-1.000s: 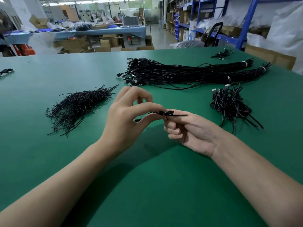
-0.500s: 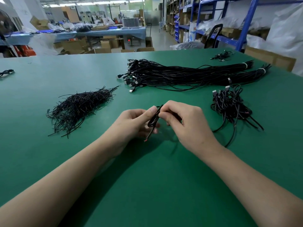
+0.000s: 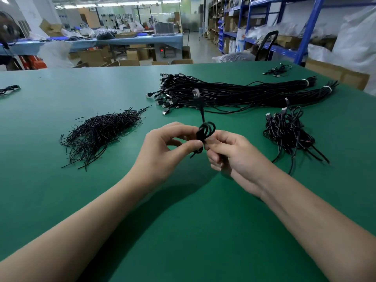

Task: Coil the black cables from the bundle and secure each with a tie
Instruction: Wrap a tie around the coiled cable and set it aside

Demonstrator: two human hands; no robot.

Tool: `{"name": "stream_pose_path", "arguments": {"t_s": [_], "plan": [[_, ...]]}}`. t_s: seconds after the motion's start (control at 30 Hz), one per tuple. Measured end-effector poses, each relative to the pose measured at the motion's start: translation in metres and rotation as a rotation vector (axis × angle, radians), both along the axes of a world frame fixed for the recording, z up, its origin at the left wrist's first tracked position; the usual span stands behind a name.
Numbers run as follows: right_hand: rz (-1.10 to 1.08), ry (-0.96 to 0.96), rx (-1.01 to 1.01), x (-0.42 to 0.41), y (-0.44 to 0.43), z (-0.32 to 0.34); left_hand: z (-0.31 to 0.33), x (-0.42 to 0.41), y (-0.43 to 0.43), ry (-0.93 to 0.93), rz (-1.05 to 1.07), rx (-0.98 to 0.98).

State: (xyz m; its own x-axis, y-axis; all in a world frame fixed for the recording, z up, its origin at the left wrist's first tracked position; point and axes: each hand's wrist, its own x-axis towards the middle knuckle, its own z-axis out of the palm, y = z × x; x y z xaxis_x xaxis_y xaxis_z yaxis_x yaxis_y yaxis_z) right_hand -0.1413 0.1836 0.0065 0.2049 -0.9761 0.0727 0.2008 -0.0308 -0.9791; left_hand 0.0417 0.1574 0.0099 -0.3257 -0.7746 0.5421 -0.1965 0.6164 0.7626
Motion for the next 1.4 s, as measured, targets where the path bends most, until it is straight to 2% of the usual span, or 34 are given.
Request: {"name": "stream_pose_path", "arguments": {"t_s": [0.07, 0.13, 0.23, 0.37, 0.5, 0.6, 0.67, 0.73, 0.83, 0.93, 1.0, 1.03, 1.07, 1.13, 1.23, 1.3, 1.4], "plan": [[0.101, -0.182, 0.14, -0.0017, 0.0008, -0.0006, 0.0021, 0.0016, -0.0012, -0.144, 0.084, -0.311], [0.112, -0.214, 0.177, -0.0028, 0.0004, -0.0017, 0.0028, 0.0019, -0.0004, -0.198, 0.11, -0.447], [0.0, -0.076, 0.051, -0.0012, 0.0002, -0.0007, 0.0013, 0.0014, 0.0024, -0.112, 0.061, -0.235], [-0.236, 0.288, -0.295, 0.0024, 0.0006, 0.0018, 0.0035, -0.0038, 0.0033, 0.192, 0.033, 0.256], [-0.38, 0.657, -0.587, 0.0033, 0.0057, 0.0016, 0.0017, -0.0021, 0.0033, 0.126, -0.047, 0.528], [-0.413, 0.755, -0.669, 0.0026, 0.0076, 0.0025, -0.0002, 0.0018, 0.003, 0.089, -0.15, 0.614], [-0.399, 0.73, -0.626, 0.0029, 0.0069, 0.0022, 0.0012, 0.0008, 0.0023, 0.13, -0.117, 0.549], [-0.344, 0.631, -0.504, 0.0033, 0.0046, 0.0009, 0.0011, -0.0007, 0.0008, 0.111, -0.036, 0.395], [-0.194, 0.298, -0.21, 0.005, 0.0029, -0.0007, 0.0018, -0.0003, 0.0008, -0.02, 0.057, 0.08], [0.01, -0.095, 0.092, 0.0035, 0.0025, 0.0006, 0.0032, 0.0016, -0.0003, -0.203, 0.211, -0.391], [0.085, -0.212, 0.176, 0.0021, 0.0023, 0.0002, 0.0041, 0.0008, -0.0008, -0.249, 0.251, -0.614], [0.098, -0.228, 0.177, 0.0017, 0.002, -0.0005, 0.0035, -0.0002, -0.0006, -0.255, 0.244, -0.645], [0.091, -0.225, 0.16, 0.0016, 0.0016, -0.0008, 0.0027, -0.0014, 0.0, -0.246, 0.225, -0.617], [0.012, -0.132, 0.055, 0.0018, 0.0008, 0.0003, 0.0017, -0.0022, 0.0016, -0.155, 0.167, -0.417], [-0.219, 0.228, -0.264, 0.0033, 0.0016, 0.003, 0.0029, -0.0045, 0.0033, 0.103, 0.098, 0.111], [-0.349, 0.47, -0.475, 0.004, 0.0039, 0.0031, 0.0035, -0.0042, 0.0021, 0.11, 0.041, 0.388], [-0.414, 0.67, -0.659, 0.0065, 0.0088, 0.0042, 0.0012, -0.0014, 0.002, 0.043, -0.076, 0.506]]}}
